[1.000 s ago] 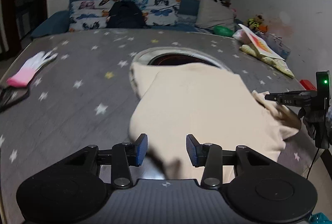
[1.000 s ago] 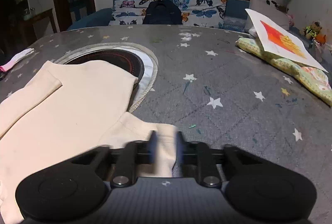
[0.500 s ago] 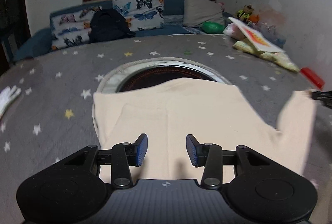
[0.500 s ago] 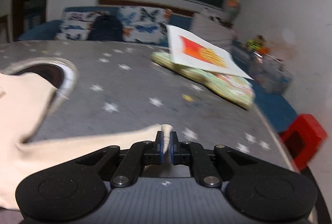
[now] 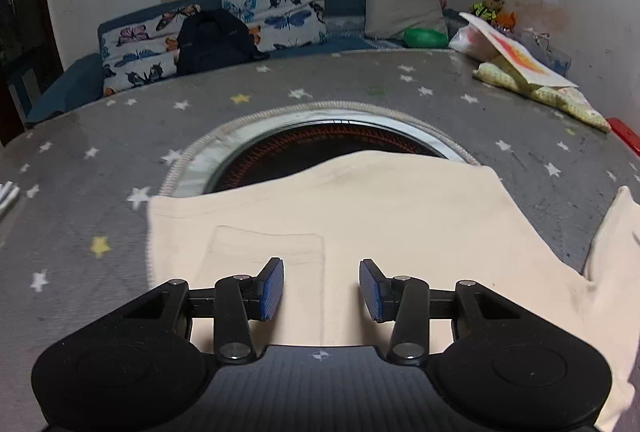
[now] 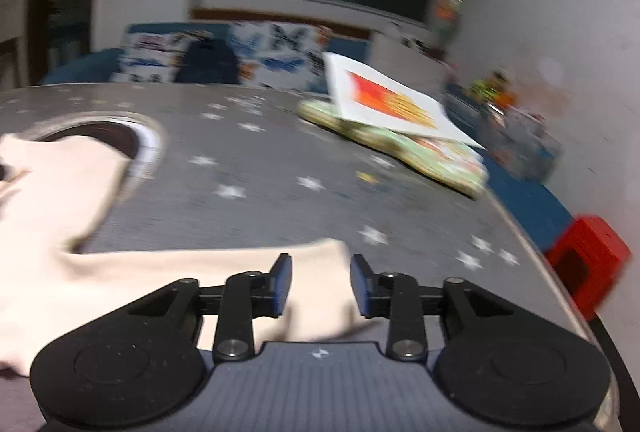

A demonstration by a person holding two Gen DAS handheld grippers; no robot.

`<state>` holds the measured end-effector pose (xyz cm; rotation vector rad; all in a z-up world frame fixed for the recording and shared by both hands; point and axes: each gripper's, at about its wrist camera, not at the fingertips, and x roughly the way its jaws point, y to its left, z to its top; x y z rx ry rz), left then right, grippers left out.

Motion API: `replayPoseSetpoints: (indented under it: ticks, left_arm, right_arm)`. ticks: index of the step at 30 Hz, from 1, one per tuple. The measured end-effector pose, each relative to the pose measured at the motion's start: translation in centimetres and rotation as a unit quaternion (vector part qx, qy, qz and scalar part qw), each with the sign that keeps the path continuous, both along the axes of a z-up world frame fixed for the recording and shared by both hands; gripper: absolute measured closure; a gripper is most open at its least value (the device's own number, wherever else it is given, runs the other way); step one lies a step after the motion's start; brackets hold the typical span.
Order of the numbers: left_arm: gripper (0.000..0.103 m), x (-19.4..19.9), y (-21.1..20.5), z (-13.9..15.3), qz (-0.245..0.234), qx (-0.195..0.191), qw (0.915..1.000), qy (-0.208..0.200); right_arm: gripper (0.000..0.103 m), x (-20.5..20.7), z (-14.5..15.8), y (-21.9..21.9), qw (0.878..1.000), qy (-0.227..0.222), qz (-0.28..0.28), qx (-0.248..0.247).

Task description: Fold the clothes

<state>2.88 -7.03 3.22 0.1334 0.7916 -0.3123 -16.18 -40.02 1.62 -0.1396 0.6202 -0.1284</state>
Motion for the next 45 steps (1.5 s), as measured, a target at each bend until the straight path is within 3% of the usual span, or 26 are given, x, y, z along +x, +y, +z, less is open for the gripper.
replayPoseSetpoints:
  ticks: [5,7,9,14,19,25,27,29,34,40,45]
  left_arm:
    - [0.074,0.8,-0.8,-1.1,0.016,0.014,0.9997,-0.012]
    - [0.091,0.8,-0.5,-1.2,0.022,0.018,0.9994,-0.019]
    - [0.097,0.8,0.1,-1.1,0.030,0.011,0.9993,-0.022]
    - [0.099,-0.9,4.7,0.9,0.081,-0.060,0.9941,-0.040]
    - [0.099,-5.1,12.2,4.3,0.154,-0.111,0.9781,-0.085]
    - [0.099,-12.1,20.7,7.2,0.227,-0.135,0.9553,-0.133]
    - [0.099,-14.2,22.5,7.4,0.241,-0.127,0.9515,-0.144]
    - [0.099,-15.8,23.8,7.4,0.252,-0.107,0.9501,-0.149]
    - [0.099,-17.9,25.5,5.1,0.255,-0.075,0.9567,-0.118]
    - [0.099,-17.6,26.4,2.1,0.277,-0.043,0.9559,-0.087]
    - [0.099,-17.1,26.3,1.5,0.283,-0.023,0.9552,-0.085]
  right_arm:
    - [0.067,-0.3,0.4,3.7,0.998,-0.005,0.069,0.011]
    - [0.067,-0.1,0.3,4.8,0.996,-0.001,0.085,0.016]
    - [0.066,0.1,0.0,5.7,0.995,0.003,0.096,0.019]
    - [0.066,0.0,-0.9,7.6,0.992,0.013,0.119,0.027]
    - [0.066,-0.4,-1.2,8.8,0.990,0.015,0.134,0.029]
    - [0.066,-0.7,-0.7,9.9,0.986,0.016,0.159,0.040]
    - [0.065,-0.9,-0.4,10.4,0.984,0.018,0.173,0.044]
    - [0.063,-1.1,-0.2,11.4,0.979,0.022,0.196,0.052]
    - [0.062,-1.5,0.0,14.8,0.960,0.040,0.269,0.066]
    - [0.061,-2.5,-0.5,19.8,0.929,0.058,0.359,0.069]
    - [0.061,-3.3,-1.2,22.7,0.908,0.086,0.406,0.065]
